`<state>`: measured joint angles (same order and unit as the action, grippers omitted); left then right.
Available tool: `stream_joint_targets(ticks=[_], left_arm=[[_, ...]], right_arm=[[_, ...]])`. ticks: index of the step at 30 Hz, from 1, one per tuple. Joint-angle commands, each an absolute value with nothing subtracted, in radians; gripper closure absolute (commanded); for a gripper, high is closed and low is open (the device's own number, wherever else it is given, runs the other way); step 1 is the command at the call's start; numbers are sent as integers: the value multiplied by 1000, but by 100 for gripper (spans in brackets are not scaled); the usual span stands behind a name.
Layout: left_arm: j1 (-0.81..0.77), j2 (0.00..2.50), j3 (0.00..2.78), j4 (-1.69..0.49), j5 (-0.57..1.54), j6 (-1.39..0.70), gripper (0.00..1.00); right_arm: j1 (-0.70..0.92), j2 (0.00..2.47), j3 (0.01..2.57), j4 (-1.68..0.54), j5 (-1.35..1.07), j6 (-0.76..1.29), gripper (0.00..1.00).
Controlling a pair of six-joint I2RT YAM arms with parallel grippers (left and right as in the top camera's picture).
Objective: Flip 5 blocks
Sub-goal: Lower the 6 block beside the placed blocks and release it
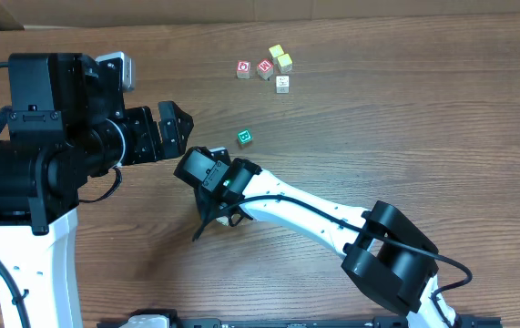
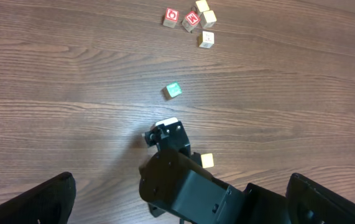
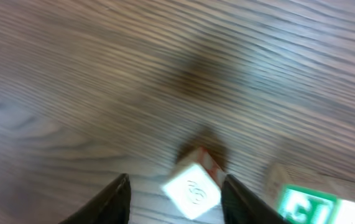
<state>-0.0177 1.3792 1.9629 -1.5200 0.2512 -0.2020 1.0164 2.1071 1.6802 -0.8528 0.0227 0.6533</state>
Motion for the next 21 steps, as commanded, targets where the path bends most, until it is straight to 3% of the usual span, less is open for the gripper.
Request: stream_joint_targets(ticks=[1,4,10,21], left_arm=[[-12,1374,1981,-1518,255,-190,0],[-12,1374,1981,-1518,255,-190,0],[-12,1374,1981,-1518,255,-190,0],[-12,1374,1981,-1518,255,-190,0]], right_arm=[[1035,2104,1714,-821,-7,621,77],[1056,2106,1698,-798,27,621,91],[1117,2138,1639,-726,54,621,92],[1126,2192,1639,-793,208,621,92]])
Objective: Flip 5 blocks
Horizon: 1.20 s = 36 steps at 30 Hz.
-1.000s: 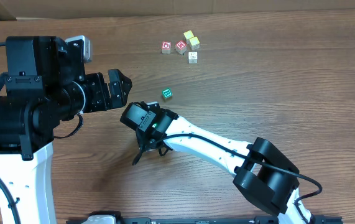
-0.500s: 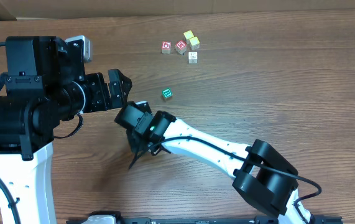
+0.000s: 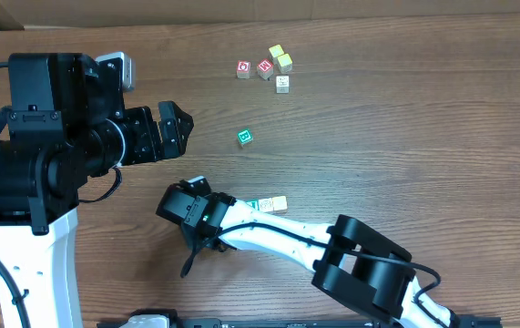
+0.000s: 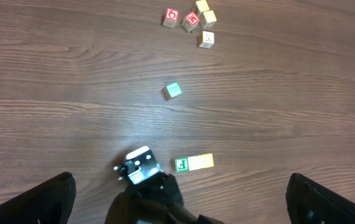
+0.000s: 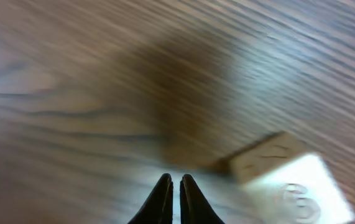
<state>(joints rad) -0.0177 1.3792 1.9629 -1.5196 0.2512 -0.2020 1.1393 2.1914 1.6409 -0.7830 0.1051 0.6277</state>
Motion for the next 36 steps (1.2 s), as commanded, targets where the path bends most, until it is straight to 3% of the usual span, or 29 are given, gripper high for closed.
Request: stream_joint_targets(ticks=[1,22,36], left_arm=[[-12,1374,1981,-1518,256,-190,0],[-13,1374,1981,-1518,255,-190,0],[-13,1374,1981,-1518,255,-190,0]], right_arm=[[1122,2192,1639,-804,218,621,92],[1090,2192,1673,-843,216,624,92],[955,2224,1734,-785,199,620,96]])
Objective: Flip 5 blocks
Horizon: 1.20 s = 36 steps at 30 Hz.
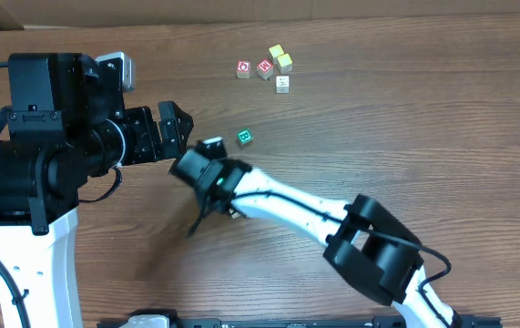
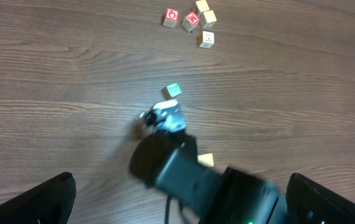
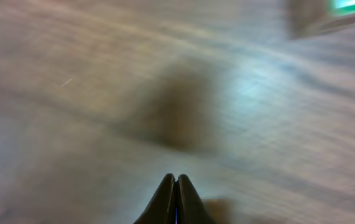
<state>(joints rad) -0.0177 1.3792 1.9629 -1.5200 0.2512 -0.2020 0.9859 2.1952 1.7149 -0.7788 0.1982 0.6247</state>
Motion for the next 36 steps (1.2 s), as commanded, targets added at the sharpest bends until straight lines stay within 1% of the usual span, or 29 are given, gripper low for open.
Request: stream_joint_targets(ticks=[1,13,25,32,36], left_arm=[[-13,1374,1981,-1518,255,-190,0],[-13,1374,1981,-1518,255,-190,0],[-13,1374,1981,-1518,255,-190,0],[-13,1374,1981,-1518,255,-190,0],[-13,1374,1981,-1518,255,-190,0]], right_arm=[[947,2234,1734,-793,181,620,96],[934,2239,1726,-836,31,620,96],[934,2229,1771,-934,58,620,96],[934,2210,1776,-896,57,620,96],[936,2206,1776,-901,-38,613,96]])
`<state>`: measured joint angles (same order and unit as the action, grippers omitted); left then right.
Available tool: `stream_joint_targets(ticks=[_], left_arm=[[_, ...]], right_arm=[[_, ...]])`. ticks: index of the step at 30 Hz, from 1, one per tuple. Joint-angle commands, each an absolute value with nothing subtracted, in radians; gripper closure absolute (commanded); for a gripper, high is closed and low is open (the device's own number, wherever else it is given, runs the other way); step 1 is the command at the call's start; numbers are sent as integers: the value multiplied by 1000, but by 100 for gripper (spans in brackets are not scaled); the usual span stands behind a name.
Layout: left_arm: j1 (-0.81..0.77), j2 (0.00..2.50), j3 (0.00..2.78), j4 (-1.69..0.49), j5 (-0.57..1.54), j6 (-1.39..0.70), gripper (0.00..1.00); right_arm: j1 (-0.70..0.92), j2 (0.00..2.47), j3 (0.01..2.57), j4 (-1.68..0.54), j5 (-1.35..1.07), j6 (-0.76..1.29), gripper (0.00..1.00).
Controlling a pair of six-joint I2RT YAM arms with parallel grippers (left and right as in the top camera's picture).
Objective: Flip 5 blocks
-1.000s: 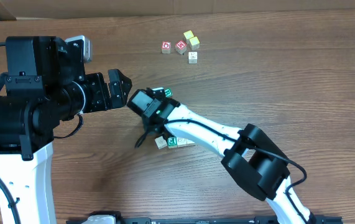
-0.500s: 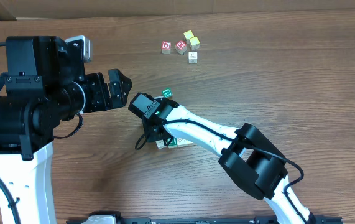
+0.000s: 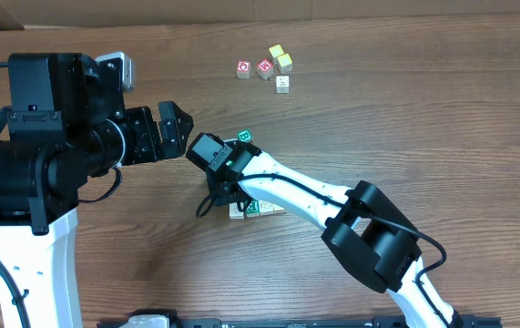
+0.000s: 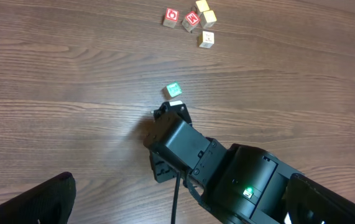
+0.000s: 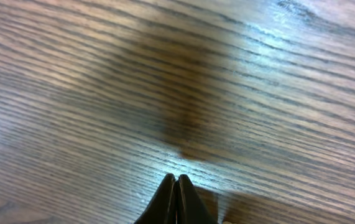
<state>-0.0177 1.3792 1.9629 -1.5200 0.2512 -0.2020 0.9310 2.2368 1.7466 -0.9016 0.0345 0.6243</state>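
Observation:
Five blocks lie at the far side: two red [image 3: 243, 69] [image 3: 264, 68], two yellow [image 3: 276, 52] [image 3: 284, 63] and one white [image 3: 282, 83]. A green block [image 3: 244, 137] sits alone mid-table, just beyond my right wrist. Below the right arm, a white block [image 3: 237, 211], a green-lettered block [image 3: 253, 208] and a tan block [image 3: 274, 207] lie in a row. My right gripper [image 5: 176, 186] is shut on nothing, its tip low over bare wood left of that row. My left gripper [image 4: 180, 193] hangs open, high above the table.
The wooden table [image 3: 423, 137] fills the view. My right forearm [image 3: 296, 196] crosses the middle diagonally and partly covers the row of blocks. The left arm's body [image 3: 41, 155] stands at the left edge. A cardboard wall [image 3: 241, 9] runs along the back.
My right wrist has shifted slightly toward the far side, and the white, green-lettered and tan blocks now show below the forearm. The right gripper is still shut. The left arm has not moved.
First my right gripper was open around a white block beside the green-lettered one. Then it was shut and empty nearer the front left, the white block lying beside it. After that it was shut near the lone green block, and it is still there.

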Motion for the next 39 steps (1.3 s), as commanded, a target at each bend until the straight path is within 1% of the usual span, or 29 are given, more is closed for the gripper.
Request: stream_joint_targets(ticks=[1,4,6,10,18,29,34,39], left_arm=[[-13,1374,1981,-1518,255,-190,0],[-13,1374,1981,-1518,255,-190,0],[-13,1374,1981,-1518,255,-190,0],[-13,1374,1981,-1518,255,-190,0],[-13,1374,1981,-1518,255,-190,0],[-13,1374,1981,-1518,255,-190,1],[-13,1374,1981,-1518,255,-190,0],[-13,1374,1981,-1518,255,-190,0]], right_arm=[[938,2206,1776,-903,-77,600,96],[952,2206,1775,-908,-160,594,96],[966,2206,1775,-910,-161,594,96],[992,2207,1772,-928,-117,594,96],[1015,2209,1750,-937,78,595,96],[1006,2209,1750,-922,88,606,96],[1003,2209,1750,-919,105,683,96],[997,2209,1750,-937,115,685,96]])
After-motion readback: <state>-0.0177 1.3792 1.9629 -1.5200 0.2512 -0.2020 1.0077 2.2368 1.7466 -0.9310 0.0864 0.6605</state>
